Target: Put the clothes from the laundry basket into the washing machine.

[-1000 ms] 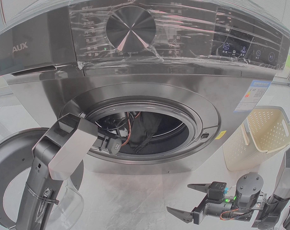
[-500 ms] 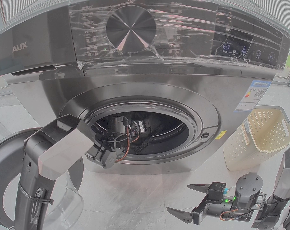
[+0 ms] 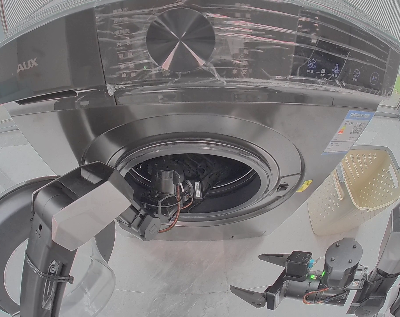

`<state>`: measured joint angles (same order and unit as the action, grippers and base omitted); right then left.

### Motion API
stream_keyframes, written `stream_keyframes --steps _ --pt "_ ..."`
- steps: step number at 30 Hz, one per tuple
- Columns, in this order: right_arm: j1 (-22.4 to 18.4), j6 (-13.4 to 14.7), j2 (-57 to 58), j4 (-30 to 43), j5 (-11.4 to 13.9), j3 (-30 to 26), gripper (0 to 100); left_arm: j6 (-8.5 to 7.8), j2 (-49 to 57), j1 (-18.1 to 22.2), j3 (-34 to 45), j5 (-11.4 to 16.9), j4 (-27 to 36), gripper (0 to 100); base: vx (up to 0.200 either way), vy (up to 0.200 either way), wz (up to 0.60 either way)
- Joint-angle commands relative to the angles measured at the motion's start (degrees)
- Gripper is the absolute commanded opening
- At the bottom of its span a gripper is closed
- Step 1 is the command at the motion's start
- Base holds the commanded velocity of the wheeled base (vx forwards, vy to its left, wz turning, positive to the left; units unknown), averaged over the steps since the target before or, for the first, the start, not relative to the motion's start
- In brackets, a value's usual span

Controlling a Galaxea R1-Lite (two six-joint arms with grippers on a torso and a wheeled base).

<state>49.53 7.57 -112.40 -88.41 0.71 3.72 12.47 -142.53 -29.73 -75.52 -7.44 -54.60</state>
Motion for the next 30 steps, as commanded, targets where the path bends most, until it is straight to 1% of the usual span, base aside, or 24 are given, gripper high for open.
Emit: stream_keyframes --steps 1,3,4,5,6,7,8,9,10,11,13,17,19,21,23,30 --pt "0.13 -0.01 -0.1 -0.01 0.0 0.06 100 0.36 -0.47 -0.24 -1.82 -0.03 0.02 0 0.0 0.0 0.0" --pt "0.04 -0.01 -0.1 -0.01 0.0 0.06 100 0.54 -0.82 -0.15 -3.23 -0.47 -0.07 0 0.0 0.0 0.0" --pt "-0.05 -0.01 -0.45 -0.01 0.08 0.06 100 1.06 -1.17 -0.06 -5.6 -0.91 -0.33 0 0.0 0.0 0.0" --pt "-0.05 -0.01 -0.45 -0.01 0.08 0.06 100 1.06 -1.17 -0.06 -5.6 -0.91 -0.33 0 0.0 0.0 0.0" --pt "-0.22 -0.01 -0.63 -0.1 0.08 0.15 100 2.12 -1.17 0.03 -7.45 -1.62 -0.42 0 0.0 0.0 0.0" --pt "-0.31 -0.01 -0.72 -0.01 0.08 0.06 100 3.96 -1.26 0.11 -10.26 -2.93 -0.77 0 0.0 0.0 0.0" --pt "-0.4 -0.01 -0.72 -0.01 0.08 0.06 100 4.84 -1.26 0.03 -11.84 -3.64 -0.86 0 0.0 0.0 0.0" --pt "-0.4 -0.01 -0.72 -0.01 0.08 0.06 100 4.84 -1.26 0.03 -11.84 -3.64 -0.86 0 0.0 0.0 0.0" --pt "-0.31 -0.01 -0.72 -0.01 0.08 0.06 100 5.55 -1.52 0.11 -14.48 -4.52 -1.38 0 0.0 0.0 0.0" --pt "-0.31 -0.01 -0.72 -0.01 0.08 0.15 100 5.63 -1.52 0.11 -14.83 -4.6 -1.56 0 0.0 0.0 0.0" --pt "-0.14 -0.01 -0.81 -0.01 0.08 0.15 100 5.55 -2.75 0.2 -17.29 -5.04 -3.49 0 0.0 0.0 0.0" --pt "-0.14 -0.01 -0.81 -0.01 0.08 0.15 100 5.11 -4.86 1.08 -20.46 -6.01 -4.72 0 0.0 0.0 0.0" --pt "-0.14 -0.01 -0.81 -0.01 0.08 0.06 100 3.79 -7.23 2.05 -24.41 -7.24 -5.6 0 0.0 0.0 0.0" --pt "-0.22 -0.01 -0.81 -0.01 0.08 0.06 100 2.29 -8.73 2.84 -27.05 -7.94 -7.27 0 0.0 0.0 0.0" --pt "-0.14 -0.01 -0.81 -0.1 0.0 0.41 100 1.24 -9.52 3.19 -28.54 -8.3 -8.5 0 0.0 0.0 0.0" --pt "0.04 0.08 -1.25 -0.1 0.0 0.85 100 0.89 -10.31 3.63 -28.89 -8.21 -8.24 0 0.0 0.0 0.0"
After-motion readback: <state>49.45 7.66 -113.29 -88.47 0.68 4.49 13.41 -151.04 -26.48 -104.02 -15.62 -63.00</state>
